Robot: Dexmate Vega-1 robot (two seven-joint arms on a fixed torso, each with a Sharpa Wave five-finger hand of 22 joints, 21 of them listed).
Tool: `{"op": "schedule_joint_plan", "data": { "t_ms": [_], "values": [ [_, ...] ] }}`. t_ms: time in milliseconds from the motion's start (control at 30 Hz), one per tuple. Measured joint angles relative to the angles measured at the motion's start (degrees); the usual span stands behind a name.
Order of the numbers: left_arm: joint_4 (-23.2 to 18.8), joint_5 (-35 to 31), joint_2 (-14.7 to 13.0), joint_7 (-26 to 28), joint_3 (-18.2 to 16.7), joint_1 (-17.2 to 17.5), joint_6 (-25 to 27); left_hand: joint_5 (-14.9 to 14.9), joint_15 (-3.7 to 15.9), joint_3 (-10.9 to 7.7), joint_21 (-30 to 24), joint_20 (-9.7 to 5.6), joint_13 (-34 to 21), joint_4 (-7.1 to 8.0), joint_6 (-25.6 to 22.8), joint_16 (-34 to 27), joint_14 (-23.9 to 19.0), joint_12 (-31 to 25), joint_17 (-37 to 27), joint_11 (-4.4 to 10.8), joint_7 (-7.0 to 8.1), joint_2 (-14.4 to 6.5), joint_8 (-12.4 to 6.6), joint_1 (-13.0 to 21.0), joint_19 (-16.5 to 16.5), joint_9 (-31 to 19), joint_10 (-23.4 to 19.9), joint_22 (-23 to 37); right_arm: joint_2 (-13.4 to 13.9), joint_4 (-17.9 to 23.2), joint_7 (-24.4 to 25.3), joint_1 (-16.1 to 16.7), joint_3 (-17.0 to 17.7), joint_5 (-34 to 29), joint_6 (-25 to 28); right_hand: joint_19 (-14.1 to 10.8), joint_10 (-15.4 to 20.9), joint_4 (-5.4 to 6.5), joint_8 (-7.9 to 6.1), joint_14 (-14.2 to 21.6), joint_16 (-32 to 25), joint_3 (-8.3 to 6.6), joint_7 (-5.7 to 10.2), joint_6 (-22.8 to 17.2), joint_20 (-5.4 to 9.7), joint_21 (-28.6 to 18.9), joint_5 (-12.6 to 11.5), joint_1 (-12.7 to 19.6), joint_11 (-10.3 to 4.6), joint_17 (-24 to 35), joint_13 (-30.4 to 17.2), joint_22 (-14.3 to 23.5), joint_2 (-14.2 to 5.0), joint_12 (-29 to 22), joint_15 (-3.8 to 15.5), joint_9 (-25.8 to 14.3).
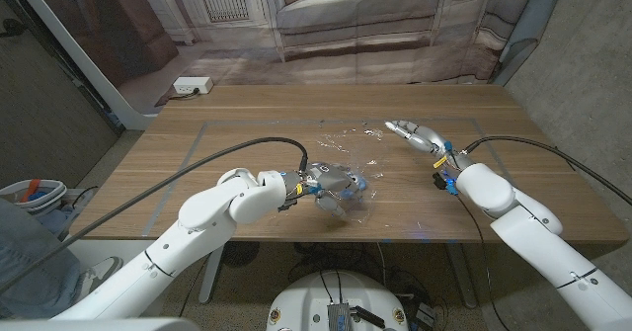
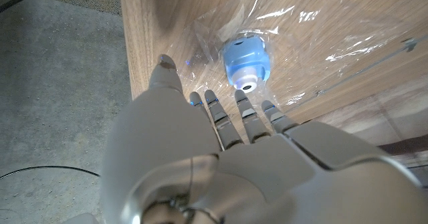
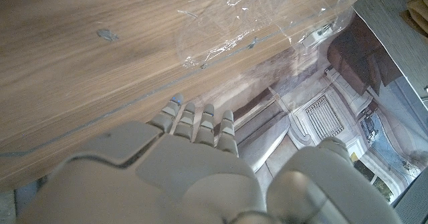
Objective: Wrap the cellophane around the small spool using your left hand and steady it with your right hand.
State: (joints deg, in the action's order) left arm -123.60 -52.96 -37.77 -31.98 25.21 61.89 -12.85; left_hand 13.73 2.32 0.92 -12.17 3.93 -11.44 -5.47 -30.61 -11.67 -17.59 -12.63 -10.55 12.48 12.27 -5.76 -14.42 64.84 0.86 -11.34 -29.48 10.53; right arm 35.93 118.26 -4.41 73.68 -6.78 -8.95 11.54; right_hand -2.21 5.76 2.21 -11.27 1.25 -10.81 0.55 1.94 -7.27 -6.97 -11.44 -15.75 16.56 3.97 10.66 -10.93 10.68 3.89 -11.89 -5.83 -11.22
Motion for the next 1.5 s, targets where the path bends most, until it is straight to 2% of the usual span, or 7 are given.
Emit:
{"op": "schedule_joint_plan", "data": {
  "t_ms": [267,367,600,900,1133,1267,1500],
  "values": [
    [2.7,2.0,0.4,-0.5,1.1,-2.9,-2.7,-0.4,0.12,-0.41,0.0,0.17,0.0,-0.41,-0.8,0.0,-0.5,0.0,0.0,0.0,-0.07,-0.6,-0.22,0.6,0.6,0.0,-1.2,0.0,-0.7,1.1,1.5,1.9,1.1,-0.3,0.0,0.0,0.0,0.0,0.0,0.0,0.0,0.0,-0.23,-0.2,0.0,0.0,0.0,0.0,0.0,0.0,0.0,0.0,0.0,0.0,0.0,0.0],
    [3.4,2.8,0.4,-0.9,1.3,-3.4,-3.6,-0.4,0.13,-0.47,0.0,0.18,0.0,-0.47,-1.0,0.0,-0.7,0.0,0.0,-0.14,0.21,-0.1,-0.22,1.3,0.6,0.0,-1.5,0.0,-1.2,1.5,2.1,2.8,1.5,-0.6,0.0,0.0,0.0,0.0,0.0,0.2,0.0,0.0,-0.31,-0.3,0.0,0.0,0.0,0.0,0.0,0.0,0.0,0.0,0.0,0.0,0.24,0.0],
    [5.2,3.9,0.4,-1.3,1.7,-4.8,-5.4,-0.4,0.03,-0.47,0.0,0.19,0.0,-0.46,-1.5,0.0,-0.9,0.0,0.0,0.01,0.22,-0.4,-0.44,1.6,1.0,0.0,-1.8,0.0,-1.9,2.5,3.4,4.2,2.0,-1.3,0.0,0.0,0.1,0.0,0.0,0.2,0.0,0.0,-0.31,-0.3,0.01,0.0,0.0,0.0,-0.13,0.0,0.0,0.0,0.0,-0.4,0.24,0.0],
    [8.0,5.0,0.5,-1.2,2.4,-6.3,-7.7,-0.4,0.02,-0.87,0.0,-0.04,-0.2,-0.87,-3.9,0.0,-2.4,0.0,0.0,-0.05,0.19,-0.8,-1.11,2.0,1.8,0.0,-4.9,-0.1,-3.2,3.5,5.5,6.3,2.8,-2.0,-0.4,-0.2,0.3,0.09,0.0,0.5,0.0,0.4,-0.09,-0.5,0.22,0.0,0.0,0.0,-0.31,0.0,0.0,0.0,0.0,-0.4,0.53,0.0],
    [9.3,5.3,0.7,0.0,2.6,-6.5,-9.0,-0.9,0.24,-0.87,0.0,-0.33,-0.2,-0.86,-5.1,0.0,-3.2,0.0,0.0,0.01,0.21,-1.2,-1.54,2.4,2.1,0.0,-5.9,-0.1,-4.1,3.6,6.8,7.6,3.4,-2.0,-1.7,-0.2,0.6,0.08,-0.4,0.5,-0.2,0.41,0.11,-0.7,0.22,0.0,0.0,0.0,-0.61,0.0,0.0,0.0,0.0,-0.4,0.53,0.0],
    [9.6,3.4,0.8,2.0,2.8,-5.9,-9.3,-0.9,0.03,-0.87,0.0,-0.48,-0.2,-0.86,-5.7,-0.3,-3.6,0.0,0.0,0.01,0.12,-1.2,-1.54,2.4,2.2,0.0,-6.5,-0.1,-5.1,2.8,7.9,8.7,3.9,-2.1,-3.7,-0.2,0.6,0.08,-0.4,0.8,-0.2,0.4,0.33,-0.9,0.22,0.0,0.0,0.0,-0.61,0.0,0.0,0.0,0.0,-0.4,0.23,0.0],
    [9.8,0.7,0.9,4.0,3.4,-5.4,-9.4,-0.9,0.02,-0.87,-0.1,-0.54,0.0,-0.86,-6.6,-0.5,-4.2,0.0,0.0,0.21,0.21,-1.2,-1.97,2.4,2.3,0.0,-7.4,0.0,-6.3,1.5,9.7,10.6,4.7,-1.7,-7.0,-0.6,1.3,0.08,-0.61,1.4,-0.3,0.4,0.4,-1.6,-0.19,-0.1,-0.1,0.0,-1.34,0.0,0.0,0.0,0.0,-0.9,0.81,0.0]
  ]
}}
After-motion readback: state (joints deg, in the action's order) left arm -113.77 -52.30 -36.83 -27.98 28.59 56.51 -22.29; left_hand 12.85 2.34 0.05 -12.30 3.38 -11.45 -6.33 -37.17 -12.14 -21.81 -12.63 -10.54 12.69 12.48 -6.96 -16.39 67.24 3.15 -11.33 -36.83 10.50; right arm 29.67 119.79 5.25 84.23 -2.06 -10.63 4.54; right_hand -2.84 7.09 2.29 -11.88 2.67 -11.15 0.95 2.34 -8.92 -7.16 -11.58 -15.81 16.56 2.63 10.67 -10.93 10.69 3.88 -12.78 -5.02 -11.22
